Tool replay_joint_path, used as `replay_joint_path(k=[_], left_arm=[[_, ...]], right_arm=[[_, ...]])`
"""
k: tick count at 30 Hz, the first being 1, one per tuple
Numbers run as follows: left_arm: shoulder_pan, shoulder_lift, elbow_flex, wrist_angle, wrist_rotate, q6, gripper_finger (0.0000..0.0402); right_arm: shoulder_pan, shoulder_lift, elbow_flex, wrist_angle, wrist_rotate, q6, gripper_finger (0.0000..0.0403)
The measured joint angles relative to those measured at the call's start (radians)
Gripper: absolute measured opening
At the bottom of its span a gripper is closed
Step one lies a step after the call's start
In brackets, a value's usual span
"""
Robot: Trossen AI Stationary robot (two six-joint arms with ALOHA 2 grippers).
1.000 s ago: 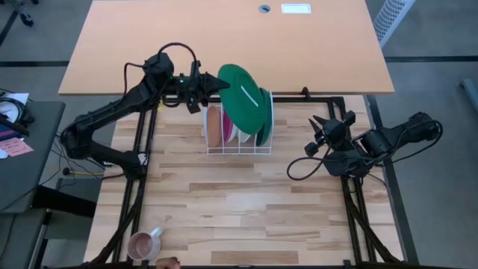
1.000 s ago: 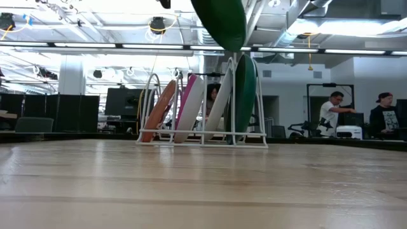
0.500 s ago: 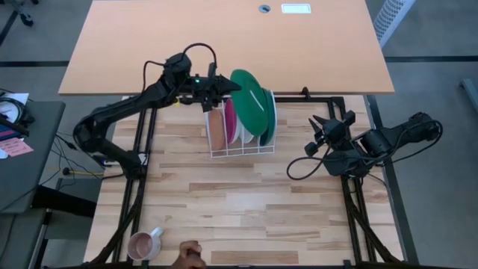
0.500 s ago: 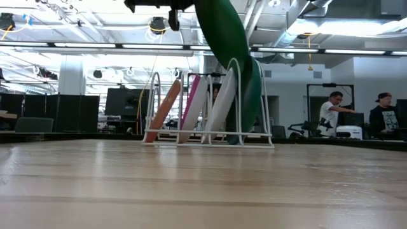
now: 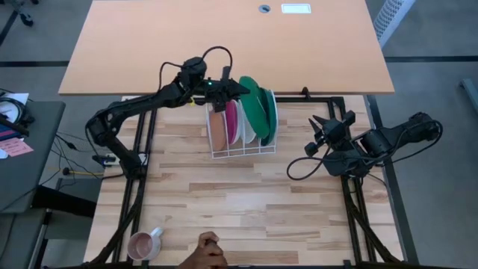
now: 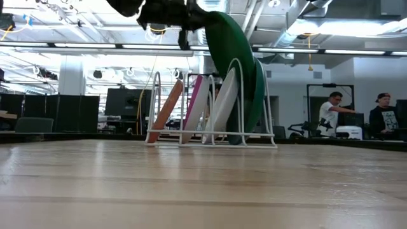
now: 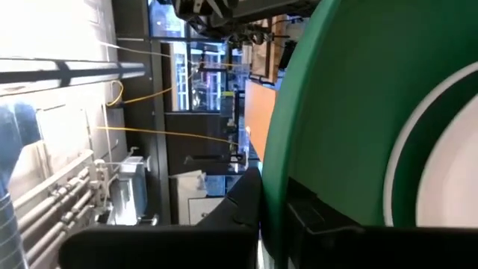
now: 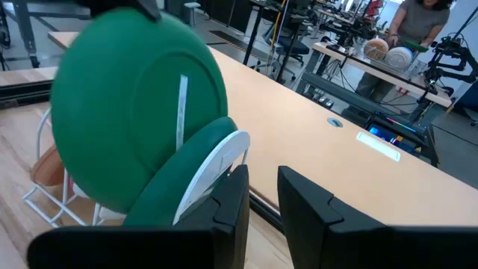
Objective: Sort dishes
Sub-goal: Put the green plate in the dish rack
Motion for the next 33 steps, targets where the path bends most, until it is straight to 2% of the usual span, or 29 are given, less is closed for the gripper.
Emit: replay_joint_path(k=[19,23,30,33], left_arm=[[-0.052,0.08,0.0,0.04,-0.029,-0.059,0.0063],[-0.052,0.097,-0.001,0.029,-0.061,-0.067,0.0065],[-0.069,0.145,0.0,0.177,-0.146,-0.157,0.0065],[-0.073,0.164,0.0,0.198,-0.196,-0.146,0.0065]], right_arm=[[0.0,0.0,0.0,-0.003,0.0,0.0,0.0078],[0.0,0.0,0.0,-0.003,0.0,0.0,0.0078],[0.0,0.0,0.0,0.0,0.0,0.0,0.0078],[0.0,0.0,0.0,0.002,0.0,0.0,0.0078]])
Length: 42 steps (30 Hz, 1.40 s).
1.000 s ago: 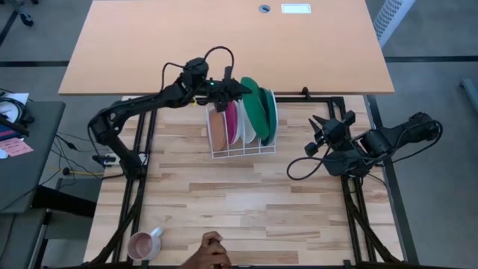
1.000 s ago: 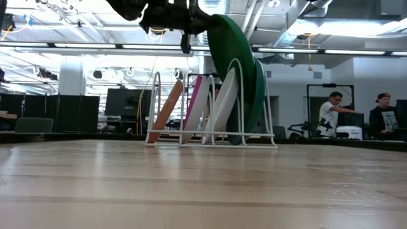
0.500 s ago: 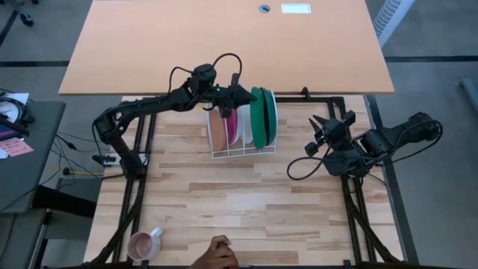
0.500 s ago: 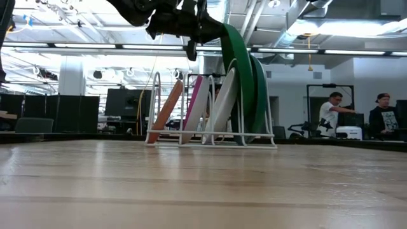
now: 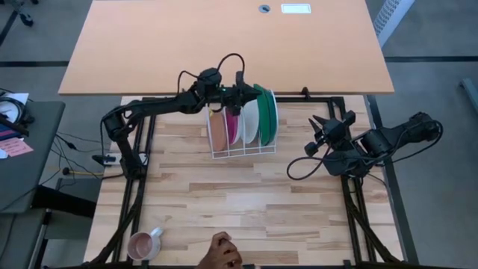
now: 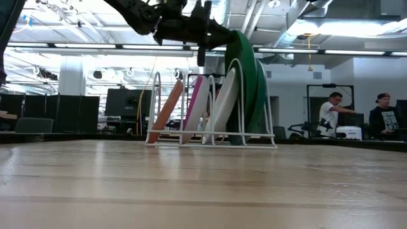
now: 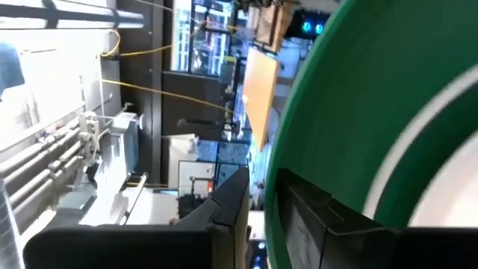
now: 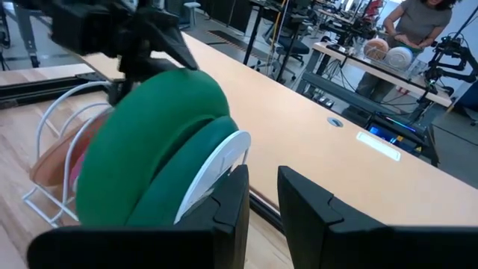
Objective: Sort dishes
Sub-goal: Put the green plate in the dish rack, then return to Home Position
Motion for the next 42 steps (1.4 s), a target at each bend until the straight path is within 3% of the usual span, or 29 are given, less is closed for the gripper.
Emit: replay_joint_path(k=[7,18,22,26,33,42], left_arm=[[-0.005,0.005,0.0,-0.003,-0.032,-0.048,0.0077],[-0.027,0.002,0.0,-0.001,-0.176,-0.005,0.0161],[-0.039,0.002,0.0,-0.007,-0.197,0.042,0.017],[-0.044,0.002,0.0,-0.02,-0.198,-0.004,0.0171],[-0.044,-0.013,0.002,-0.158,-0.203,-0.073,0.0197],[-0.043,-0.06,0.064,-0.343,-0.294,-0.202,0.0218]], right_arm=[[0.0,0.0,0.0,0.0,0.0,0.0,0.0078],[0.0,0.0,0.0,-0.004,-0.026,0.001,0.0078],[0.0,0.0,0.0,-0.004,-0.028,0.002,0.0078],[0.0,0.0,0.0,-0.004,-0.056,0.003,0.0078],[0.0,0.0,0.0,-0.009,-0.077,0.003,0.0078],[0.0,0.0,0.0,-0.01,-0.077,0.003,0.0078]])
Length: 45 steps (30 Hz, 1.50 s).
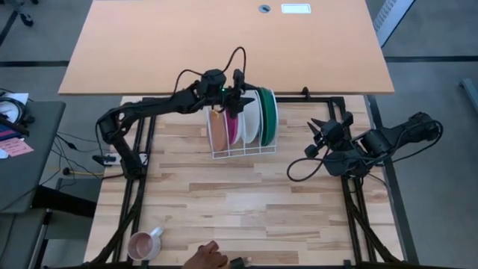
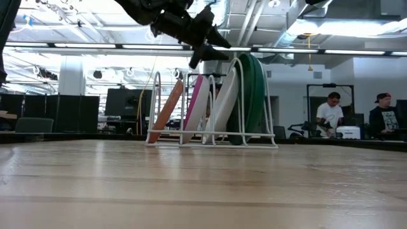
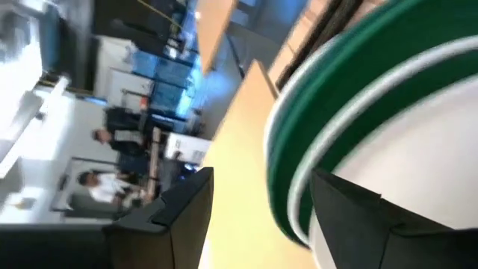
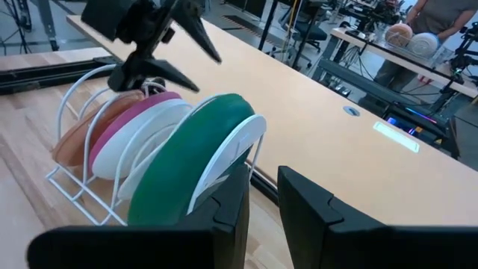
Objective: Sort dishes
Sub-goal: Return to Home Position
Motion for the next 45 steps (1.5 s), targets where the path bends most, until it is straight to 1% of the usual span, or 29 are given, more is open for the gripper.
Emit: replay_joint_path(k=[4,7,13,19,25,31,35,38,42,45], left_arm=[[0.0,-0.032,0.008,-0.073,-0.02,-0.043,0.0218],[0.0,-0.055,0.008,-0.127,-0.029,-0.104,0.0218],[-0.008,-0.109,0.008,-0.219,-0.03,-0.294,0.0218],[-0.028,-0.164,0.008,-0.303,-0.028,-0.439,0.0218],[-0.05,-0.222,0.008,-0.385,-0.028,-0.606,0.0207],[-0.074,-0.285,0.008,-0.487,-0.028,-0.755,0.0203],[-0.085,-0.336,0.007,-0.538,-0.028,-0.905,0.0203],[-0.084,-0.382,0.007,-0.579,-0.03,-1.036,0.0203],[-0.089,-0.44,0.007,-0.678,-0.032,-1.136,0.0203],[-0.113,-0.476,-0.007,-0.755,-0.032,-1.217,0.0203]], right_arm=[[0.0,0.0,0.0,0.001,0.0,0.0,0.0078],[0.0,0.0,0.0,0.0,0.0,0.0,0.0078],[0.0,0.0,0.0,-0.001,0.0,-0.002,0.0078],[0.0,0.0,0.0,-0.005,-0.002,-0.003,0.0078],[0.0,0.0,0.0,-0.006,-0.002,-0.014,0.0078],[0.0,0.0,0.0,-0.005,-0.002,-0.081,0.0078],[0.0,0.0,0.0,-0.005,-0.003,-0.134,0.0077],[0.0,0.0,0.0,-0.012,-0.04,-0.146,0.0076],[0.0,0.0,0.0,-0.042,-0.117,-0.142,0.0075],[0.0,0.0,0.0,-0.042,-0.174,-0.117,0.0075]])
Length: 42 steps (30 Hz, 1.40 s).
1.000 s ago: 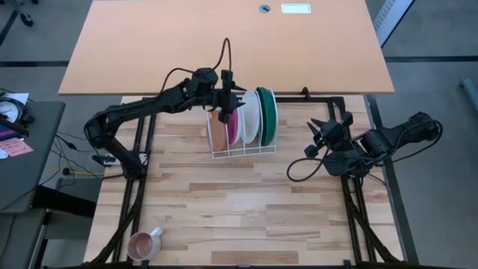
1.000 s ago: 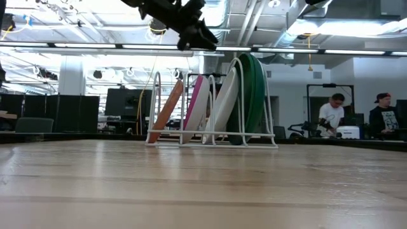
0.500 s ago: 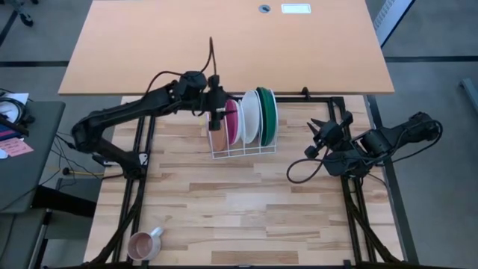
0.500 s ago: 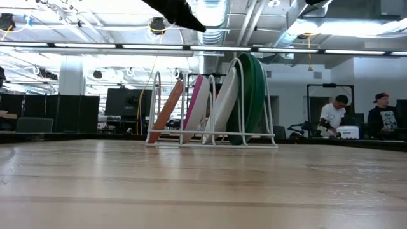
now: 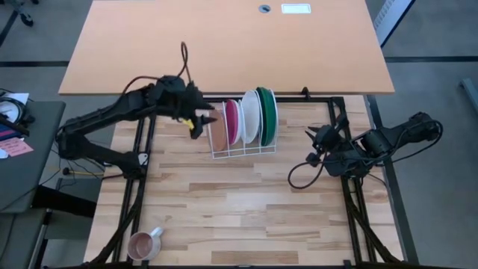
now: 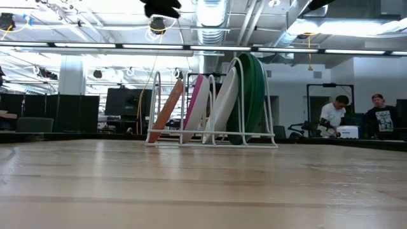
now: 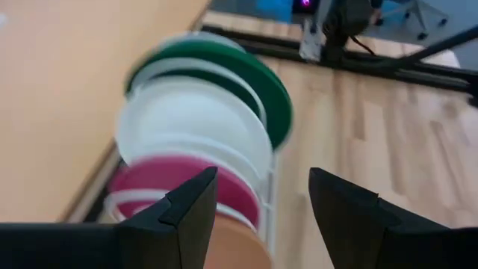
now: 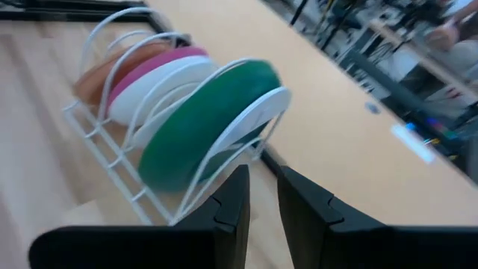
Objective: Sort dishes
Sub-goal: Return to Home Position
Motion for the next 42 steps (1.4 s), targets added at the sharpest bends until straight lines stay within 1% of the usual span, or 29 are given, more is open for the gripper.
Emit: replay_joint_path(k=[3,6,9,12,14,19,21,27,31,35,42], left_arm=[[-0.045,-0.046,-0.078,0.0,-0.014,-0.047,0.0203],[-0.085,-0.082,-0.202,0.054,-0.107,-0.105,0.0203],[-0.105,-0.111,-0.353,0.148,-0.193,-0.152,0.0203],[-0.103,-0.127,-0.444,0.204,-0.2,-0.161,0.0203],[-0.101,-0.137,-0.474,0.19,-0.181,-0.163,0.0203],[-0.1,-0.148,-0.518,0.239,-0.009,-0.165,0.0203],[-0.101,-0.147,-0.542,0.257,0.021,-0.174,0.0203],[-0.087,-0.146,-0.677,0.405,-0.016,-0.211,0.0203],[-0.054,-0.146,-0.74,0.533,-0.025,-0.184,0.0203],[-0.026,-0.146,-0.759,0.6,-0.026,-0.186,0.0203],[0.01,-0.147,-0.791,0.65,-0.095,-0.144,0.0203]], right_arm=[[0.0,0.007,0.0,0.001,-0.038,0.038,0.0075],[0.004,0.029,0.0,0.003,-0.045,0.092,0.0075],[0.004,0.064,0.0,0.004,-0.046,0.146,0.0075],[0.003,0.106,0.0,0.004,-0.046,0.156,0.0075],[0.001,0.133,0.0,0.002,-0.046,0.156,0.0075],[0.001,0.182,0.0,0.001,-0.057,0.159,0.0075],[0.001,0.194,0.0,0.002,-0.074,0.163,0.0075],[0.002,0.201,0.0,0.009,-0.088,0.162,0.0075],[0.009,0.194,0.0,0.014,-0.107,0.162,0.0075],[0.009,0.194,0.0,0.024,-0.116,0.16,0.0075],[0.009,0.194,0.0,0.027,-0.116,0.159,0.0075]])
